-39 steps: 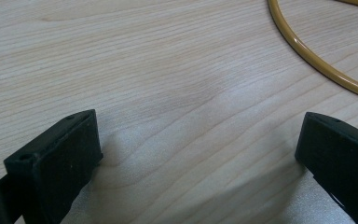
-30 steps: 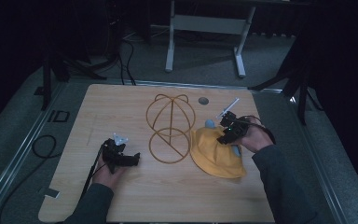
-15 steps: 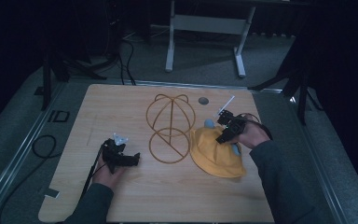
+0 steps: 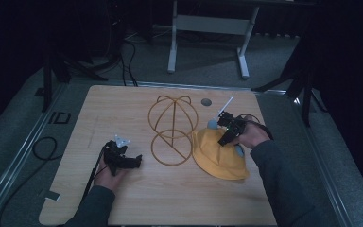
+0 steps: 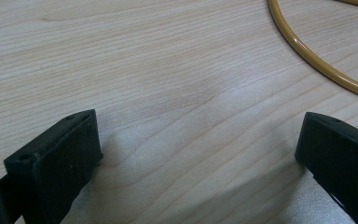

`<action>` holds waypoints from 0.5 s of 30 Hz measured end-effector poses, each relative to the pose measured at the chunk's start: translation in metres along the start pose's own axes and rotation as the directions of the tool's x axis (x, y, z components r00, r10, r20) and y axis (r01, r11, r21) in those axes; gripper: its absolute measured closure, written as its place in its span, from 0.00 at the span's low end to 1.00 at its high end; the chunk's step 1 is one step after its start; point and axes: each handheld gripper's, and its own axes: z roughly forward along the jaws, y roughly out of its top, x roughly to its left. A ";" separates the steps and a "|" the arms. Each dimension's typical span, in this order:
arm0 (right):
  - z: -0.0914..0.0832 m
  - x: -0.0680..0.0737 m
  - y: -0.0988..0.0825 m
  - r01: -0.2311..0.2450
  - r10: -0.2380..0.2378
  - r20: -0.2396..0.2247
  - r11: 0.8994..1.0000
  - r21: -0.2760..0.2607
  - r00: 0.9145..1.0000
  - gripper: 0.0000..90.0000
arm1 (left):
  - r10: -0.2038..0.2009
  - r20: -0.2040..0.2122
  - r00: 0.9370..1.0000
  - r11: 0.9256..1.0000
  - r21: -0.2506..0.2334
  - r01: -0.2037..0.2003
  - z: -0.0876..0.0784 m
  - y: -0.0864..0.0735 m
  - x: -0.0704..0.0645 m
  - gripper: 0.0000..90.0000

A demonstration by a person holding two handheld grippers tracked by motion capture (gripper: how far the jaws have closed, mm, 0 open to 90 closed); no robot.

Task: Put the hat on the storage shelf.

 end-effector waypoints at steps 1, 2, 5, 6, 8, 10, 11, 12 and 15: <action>0.000 0.000 0.001 -0.005 0.005 0.002 1.000 0.005 1.000 0.64 | 0.000 0.000 1.000 1.000 0.000 0.000 0.000 0.000 0.000 0.00; 0.001 0.000 0.001 0.000 0.000 0.004 1.000 0.006 1.000 0.64 | 0.000 0.000 1.000 1.000 0.000 0.000 0.000 0.000 0.000 0.00; 0.002 0.000 0.001 0.007 -0.007 0.008 1.000 0.013 1.000 0.68 | 0.000 -0.001 1.000 1.000 0.000 0.000 0.000 0.000 0.000 0.00; 0.002 0.000 0.001 0.007 -0.007 0.011 1.000 0.013 1.000 0.69 | 0.000 -0.001 1.000 1.000 0.001 0.000 0.000 0.000 0.000 0.00; 0.002 0.000 0.002 0.009 -0.009 0.023 1.000 0.008 1.000 0.72 | -0.001 0.000 1.000 1.000 0.000 0.001 0.000 0.000 0.000 0.00; 0.002 0.001 0.002 0.013 -0.013 0.028 1.000 0.007 1.000 0.76 | -0.001 -0.001 1.000 1.000 0.000 0.001 0.000 0.000 0.000 0.00; 0.003 0.001 0.002 0.015 -0.016 0.030 1.000 0.008 0.999 0.78 | -0.002 0.000 1.000 1.000 0.000 0.002 0.000 0.000 0.000 0.00; 0.003 0.002 0.002 0.019 -0.020 0.034 1.000 0.010 0.999 0.81 | -0.002 0.000 1.000 1.000 0.000 0.002 0.000 0.000 0.000 0.00; 0.001 0.002 0.001 0.028 -0.029 0.045 1.000 0.007 0.999 0.86 | -0.003 0.000 1.000 1.000 -0.001 0.003 0.000 0.000 0.000 0.00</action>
